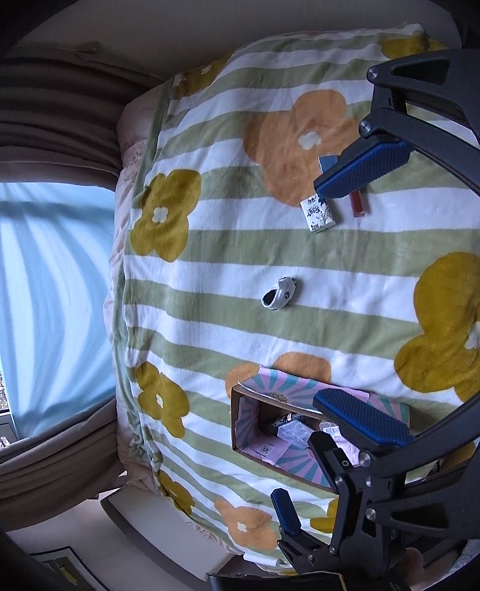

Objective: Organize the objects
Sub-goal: 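Move both tools toward the white sock and red lipstick on the bed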

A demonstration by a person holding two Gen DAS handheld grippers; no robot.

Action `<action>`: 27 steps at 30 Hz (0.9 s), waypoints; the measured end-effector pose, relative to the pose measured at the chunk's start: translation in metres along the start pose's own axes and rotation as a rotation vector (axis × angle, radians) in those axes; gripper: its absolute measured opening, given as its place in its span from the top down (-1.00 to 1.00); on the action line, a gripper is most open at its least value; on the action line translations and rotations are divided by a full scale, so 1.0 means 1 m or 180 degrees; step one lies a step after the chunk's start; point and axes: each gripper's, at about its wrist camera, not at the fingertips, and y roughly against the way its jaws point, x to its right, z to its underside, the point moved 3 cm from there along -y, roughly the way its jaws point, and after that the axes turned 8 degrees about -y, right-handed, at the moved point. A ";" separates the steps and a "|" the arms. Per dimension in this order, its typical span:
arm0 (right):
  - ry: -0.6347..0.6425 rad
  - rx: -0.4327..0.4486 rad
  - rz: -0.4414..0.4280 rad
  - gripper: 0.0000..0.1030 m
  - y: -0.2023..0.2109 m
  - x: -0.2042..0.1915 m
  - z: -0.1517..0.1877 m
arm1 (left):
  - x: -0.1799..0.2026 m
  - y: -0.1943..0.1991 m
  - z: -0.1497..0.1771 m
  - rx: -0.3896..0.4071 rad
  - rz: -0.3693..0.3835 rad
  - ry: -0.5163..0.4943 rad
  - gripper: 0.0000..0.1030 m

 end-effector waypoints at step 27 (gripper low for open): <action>0.0138 0.0053 0.0402 -0.99 -0.128 0.145 0.094 | 0.062 -0.215 -0.008 -0.0255 0.0144 -0.0178 -0.99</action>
